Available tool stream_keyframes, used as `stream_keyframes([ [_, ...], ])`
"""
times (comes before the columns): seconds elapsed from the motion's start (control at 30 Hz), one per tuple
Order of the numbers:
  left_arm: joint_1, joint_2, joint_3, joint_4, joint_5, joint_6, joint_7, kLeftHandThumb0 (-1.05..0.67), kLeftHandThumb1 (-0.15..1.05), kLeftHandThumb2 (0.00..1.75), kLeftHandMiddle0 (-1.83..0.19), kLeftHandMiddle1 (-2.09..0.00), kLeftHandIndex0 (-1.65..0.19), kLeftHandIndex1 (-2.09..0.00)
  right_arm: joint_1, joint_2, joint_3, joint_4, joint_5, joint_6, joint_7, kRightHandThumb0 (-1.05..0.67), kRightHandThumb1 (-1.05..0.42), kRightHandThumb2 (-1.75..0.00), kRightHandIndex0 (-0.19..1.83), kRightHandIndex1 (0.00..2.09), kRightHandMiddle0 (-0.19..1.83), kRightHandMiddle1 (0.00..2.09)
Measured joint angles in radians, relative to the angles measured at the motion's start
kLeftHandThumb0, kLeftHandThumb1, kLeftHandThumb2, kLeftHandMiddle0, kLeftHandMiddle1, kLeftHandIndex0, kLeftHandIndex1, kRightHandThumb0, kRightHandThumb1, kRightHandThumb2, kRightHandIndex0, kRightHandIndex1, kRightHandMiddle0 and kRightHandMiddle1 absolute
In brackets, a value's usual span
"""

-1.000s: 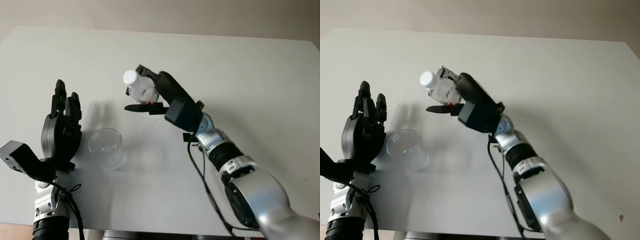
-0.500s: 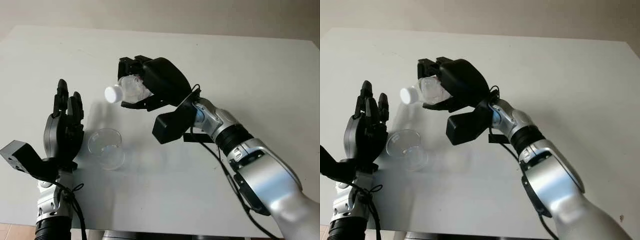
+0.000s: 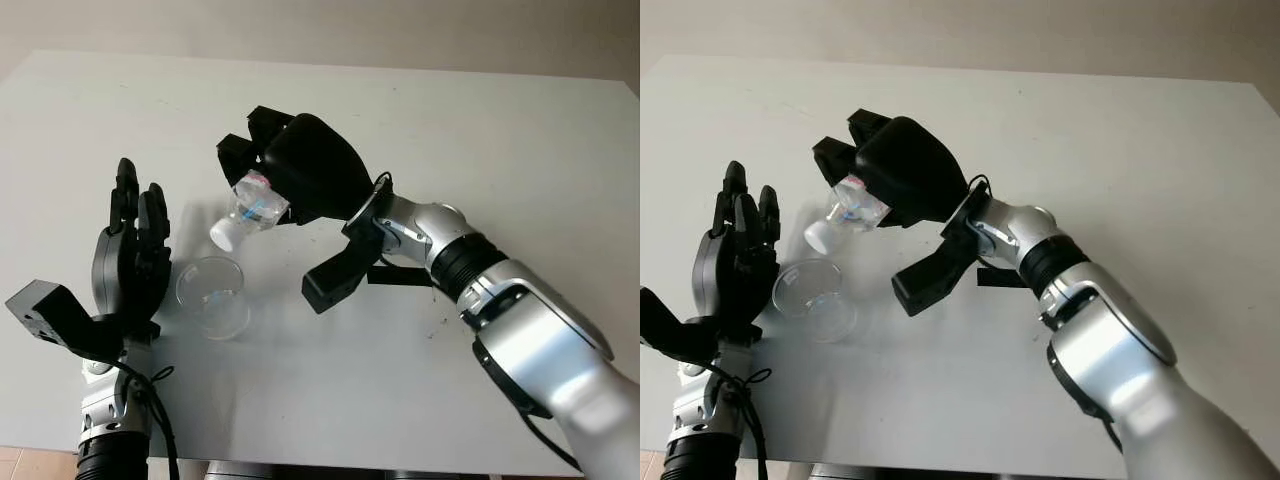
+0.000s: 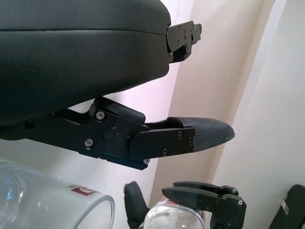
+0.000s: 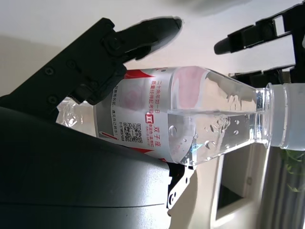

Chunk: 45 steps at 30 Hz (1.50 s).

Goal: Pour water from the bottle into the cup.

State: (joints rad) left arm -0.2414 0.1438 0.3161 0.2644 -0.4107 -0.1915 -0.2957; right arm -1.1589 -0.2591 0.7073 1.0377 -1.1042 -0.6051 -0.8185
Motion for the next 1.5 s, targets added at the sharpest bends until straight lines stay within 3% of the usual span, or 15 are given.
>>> stream_keyframes([
  [0.33,-0.002,0.000,-0.002,0.005,0.000,-0.005,-0.001,-0.67,1.05,0.48,0.18,-0.05,0.17,-0.03,-0.039,-0.009,0.115,-0.070,-0.156,0.151,-0.116,-0.37,-1.05,-0.09,1.13,2.09,0.74,2.09],
  [0.83,-0.020,0.000,-0.005,0.030,0.003,-0.016,0.002,-0.67,1.05,0.49,0.18,-0.05,0.18,-0.03,-0.039,-0.012,0.153,-0.107,-0.168,0.178,-0.130,-0.37,-1.05,-0.12,1.09,2.09,0.73,2.09],
  [1.3,-0.029,0.000,-0.004,0.043,0.002,-0.025,0.000,-0.67,1.05,0.49,0.16,-0.06,0.17,-0.05,-0.041,-0.011,0.168,-0.089,-0.158,0.158,-0.243,-0.31,-1.05,-0.14,1.14,2.09,0.76,2.09],
  [1.33,-0.030,0.000,-0.004,0.043,0.002,-0.025,0.001,-0.68,1.05,0.49,0.16,-0.06,0.17,-0.05,-0.039,-0.004,0.146,-0.071,-0.098,0.096,-0.226,-0.26,-1.04,-0.20,1.15,2.09,0.81,2.09],
  [1.37,-0.030,0.000,-0.004,0.044,0.002,-0.025,0.001,-0.68,1.05,0.49,0.17,-0.05,0.18,-0.05,-0.037,0.007,0.117,-0.055,-0.032,0.042,-0.192,-0.22,-0.96,-0.39,1.17,2.09,0.85,2.09],
  [1.4,-0.031,0.000,-0.004,0.044,0.002,-0.025,0.001,-0.68,1.05,0.49,0.17,-0.05,0.18,-0.05,-0.031,0.021,0.072,-0.040,0.059,-0.007,-0.128,-0.14,-0.79,-0.74,1.22,2.09,0.91,2.09],
  [1.43,-0.032,0.000,-0.004,0.045,0.002,-0.025,0.000,-0.68,1.05,0.49,0.17,-0.05,0.18,-0.04,-0.025,0.036,0.023,-0.024,0.153,-0.046,-0.053,-0.10,-0.72,-0.86,1.24,2.09,0.94,2.09],
  [1.5,-0.032,0.000,-0.004,0.045,0.002,-0.025,-0.001,-0.69,1.05,0.48,0.18,-0.05,0.19,-0.04,-0.011,0.060,-0.072,-0.008,0.349,-0.095,0.127,-0.06,-0.71,-0.84,1.25,2.09,0.95,2.09],
])
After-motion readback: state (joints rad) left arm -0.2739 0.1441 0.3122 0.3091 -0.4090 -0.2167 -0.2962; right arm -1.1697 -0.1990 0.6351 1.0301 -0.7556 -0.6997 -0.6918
